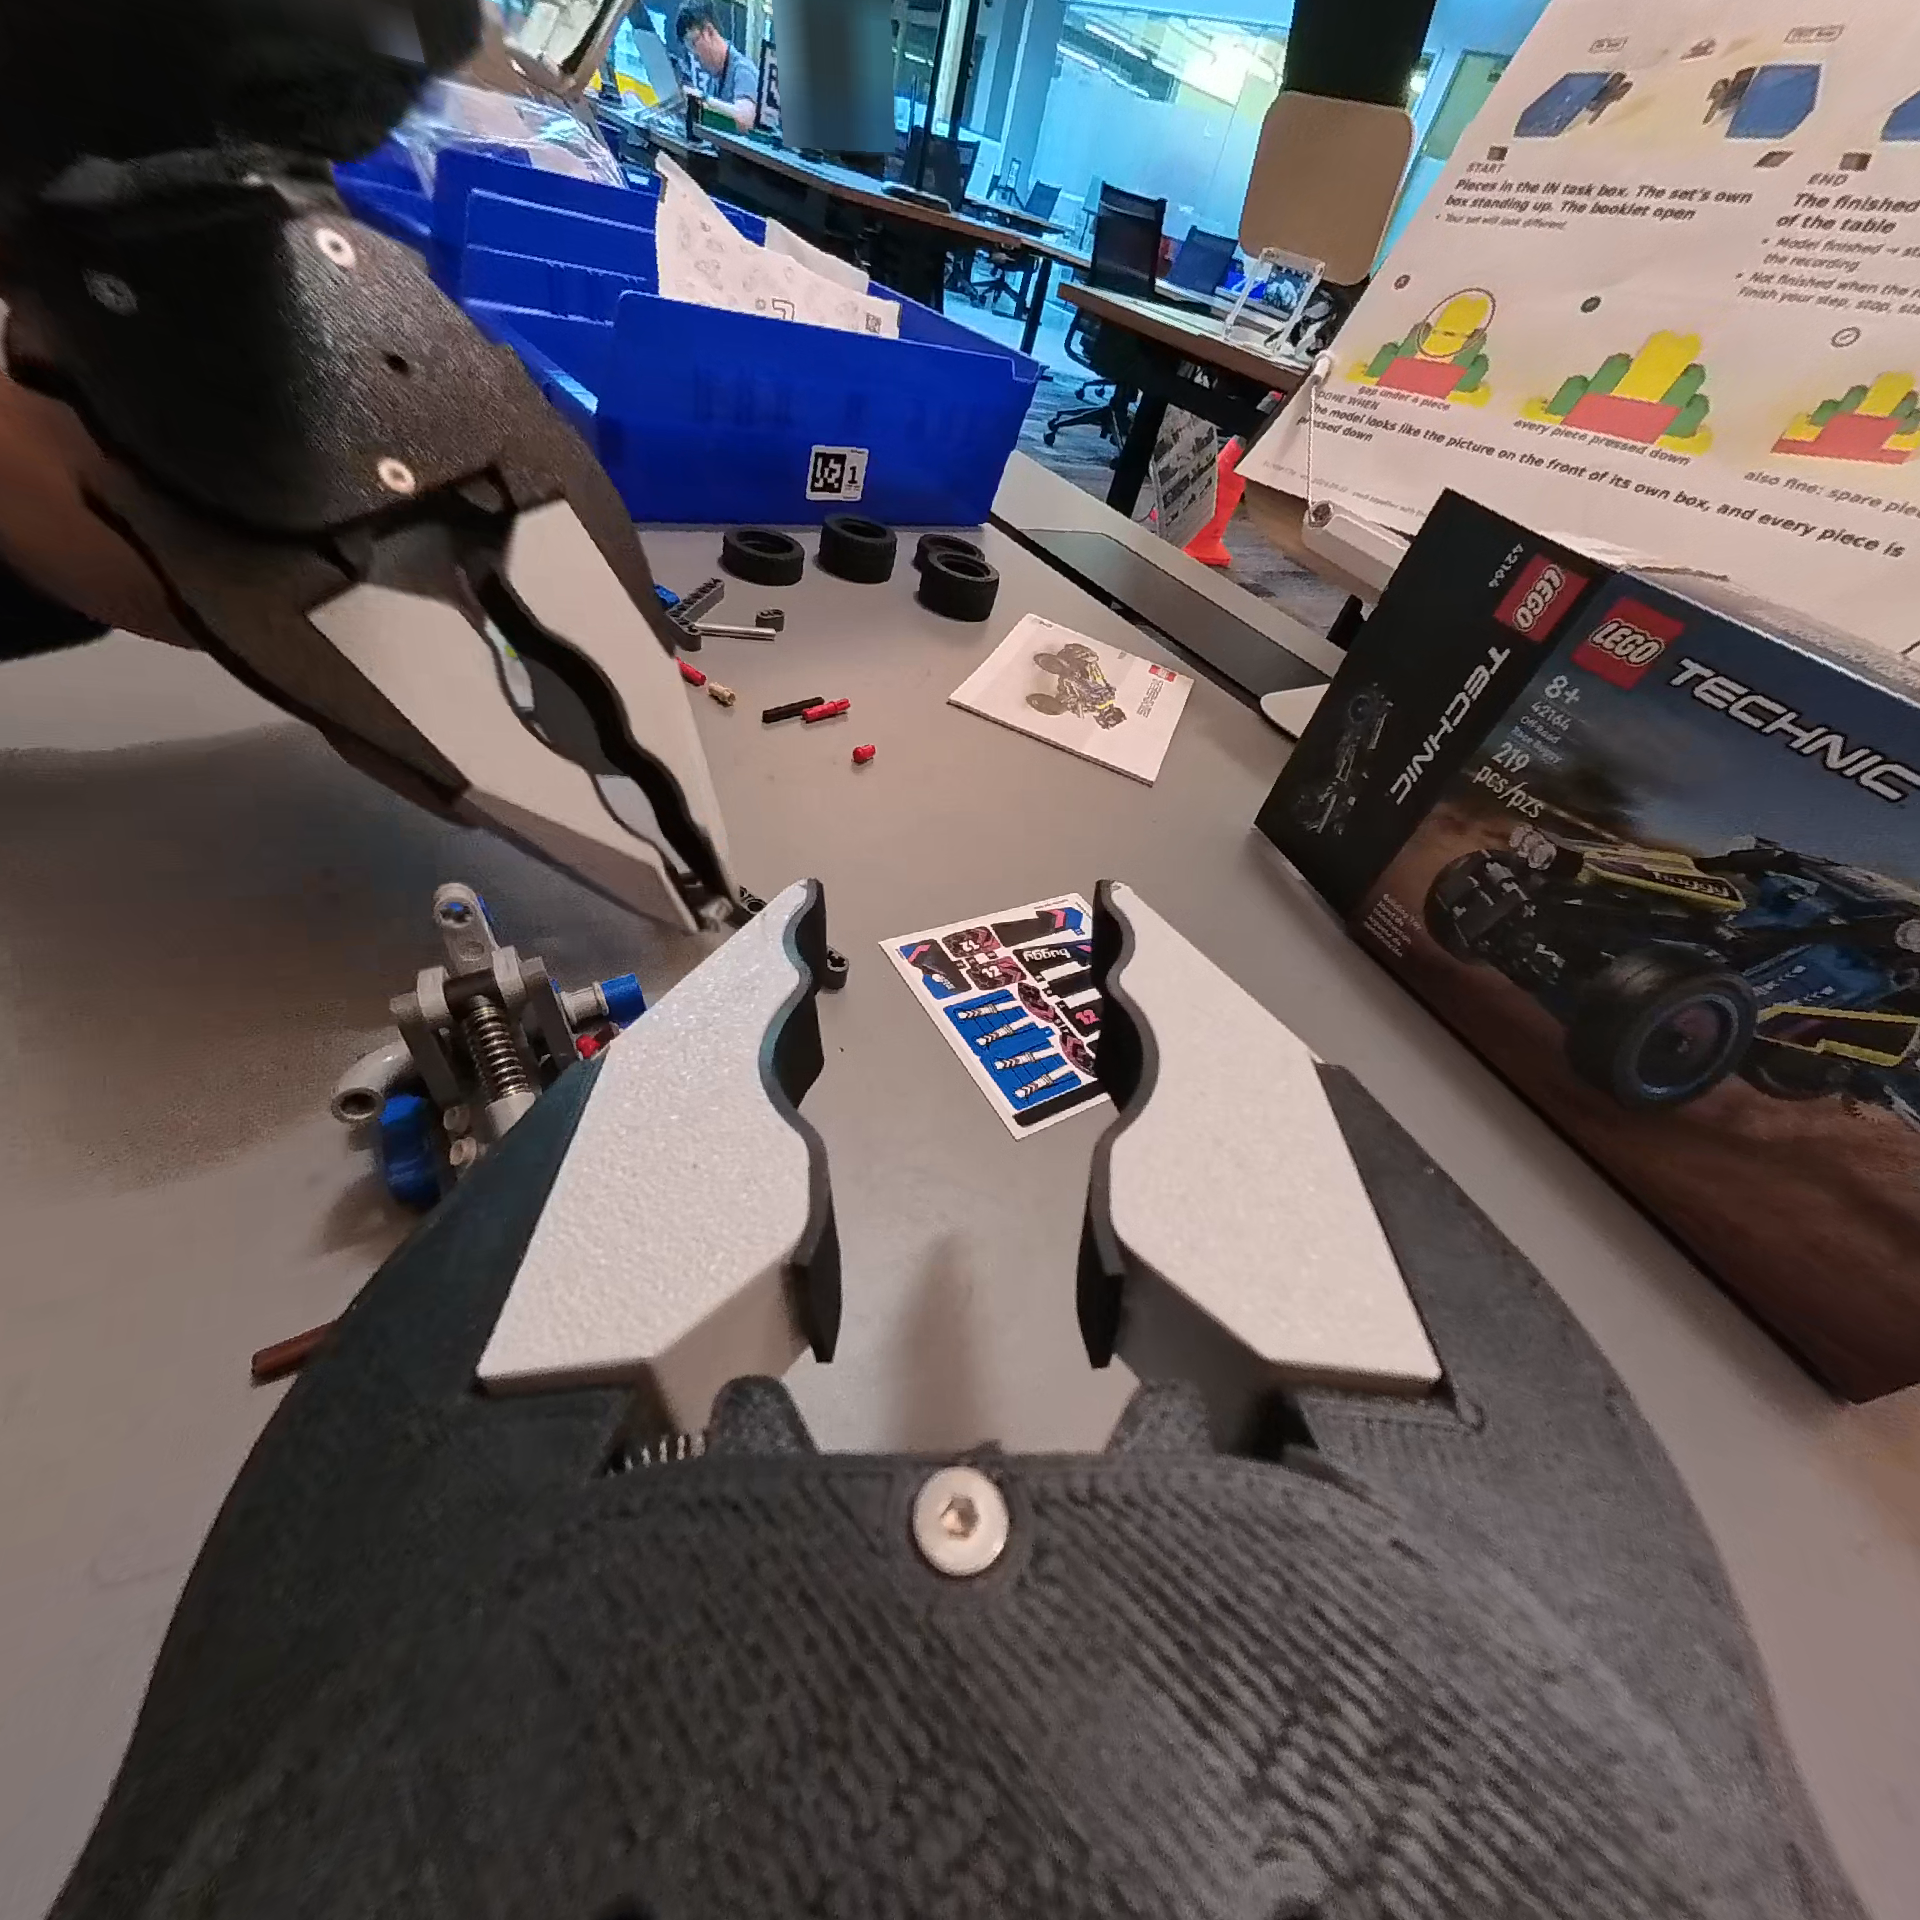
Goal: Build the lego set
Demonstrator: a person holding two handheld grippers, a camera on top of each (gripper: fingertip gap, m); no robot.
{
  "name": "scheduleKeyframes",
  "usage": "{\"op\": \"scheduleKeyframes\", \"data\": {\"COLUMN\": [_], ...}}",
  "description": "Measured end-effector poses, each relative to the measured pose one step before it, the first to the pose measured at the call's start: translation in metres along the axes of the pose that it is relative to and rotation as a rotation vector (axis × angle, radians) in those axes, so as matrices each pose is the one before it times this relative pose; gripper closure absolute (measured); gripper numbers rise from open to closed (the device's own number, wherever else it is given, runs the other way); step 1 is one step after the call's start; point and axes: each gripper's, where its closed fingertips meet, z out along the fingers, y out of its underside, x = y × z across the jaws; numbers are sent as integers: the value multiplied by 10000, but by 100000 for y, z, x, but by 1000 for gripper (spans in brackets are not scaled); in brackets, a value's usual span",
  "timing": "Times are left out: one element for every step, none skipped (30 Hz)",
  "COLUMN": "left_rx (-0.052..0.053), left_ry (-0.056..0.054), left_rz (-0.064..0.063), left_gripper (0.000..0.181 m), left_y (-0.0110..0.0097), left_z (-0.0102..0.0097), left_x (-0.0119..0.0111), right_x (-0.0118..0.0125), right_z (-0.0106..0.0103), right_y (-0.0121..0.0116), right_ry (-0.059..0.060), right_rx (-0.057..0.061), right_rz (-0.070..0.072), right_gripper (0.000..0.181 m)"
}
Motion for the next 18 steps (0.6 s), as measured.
{"op": "scheduleKeyframes", "data": {"left_rx": [-49, -87, -93, 4, 21, -11, -41, -57, -49, -45, -39, -31, 8, 75, 142, 201, 205, 167], "left_ry": [145, 108, 80, 26, 42, -14, -31, -50, -20, -5, -46, -52, -59, -45, -31, 1, 41, 22], "left_rz": [-12, -28, -31, -55, -49, -25, 14, 19, 16, 7, -11, -28, -31, -35, -69, -121, -160, -174], "left_gripper": [176, 175, 175, 175, 175, 175, 175, 175, 174, 173, 171, 169, 169, 169, 169, 169, 169, 169], "left_y": [50, 139, 176, 18, -30, 5, 16, 15, 13, 14, 46, 63, 58, -2, -57, -115, -97, -23], "left_z": [333, 244, 181, 91, 15, 2, -11, -16, -20, -33, -59, -88, -153, -240, -342, -427, -480, -524], "left_x": [212, 165, 131, 73, 93, -2, -29, -55, -11, 2, -61, -73, -98, -88, -88, -71, -43, -93], "right_x": [-45, -76, -100, -90, -82, -59, -59, -52, -55, -27, 4, 26, 34, 29, 19, 27, 27, 12], "right_z": [-15, 17, 41, 64, 39, 32, 24, 18, 20, 10, -7, -14, -26, -15, 5, -1, 12, 18], "right_y": [18, 36, 64, 81, 76, 52, 50, 26, 22, 26, -1, -18, -18, -16, 26, 39, 43, 60], "right_ry": [-23, -42, -53, -40, -21, -9, -9, -7, -24, -21, -2, 10, 8, 4, -4, 8, 17, 7], "right_rx": [-6, -23, -43, -58, -59, -49, -46, -31, -19, -11, -2, 14, 20, 17, -4, -18, -20, -27], "right_rz": [7, 23, 16, -16, -52, -67, -63, -46, -13, 15, 24, 24, 29, 39, 33, 14, -6, -11], "right_gripper": [132, 132, 132, 132, 132, 132, 132, 132, 131, 132, 132, 132, 132, 132, 132, 131, 132, 132]}}
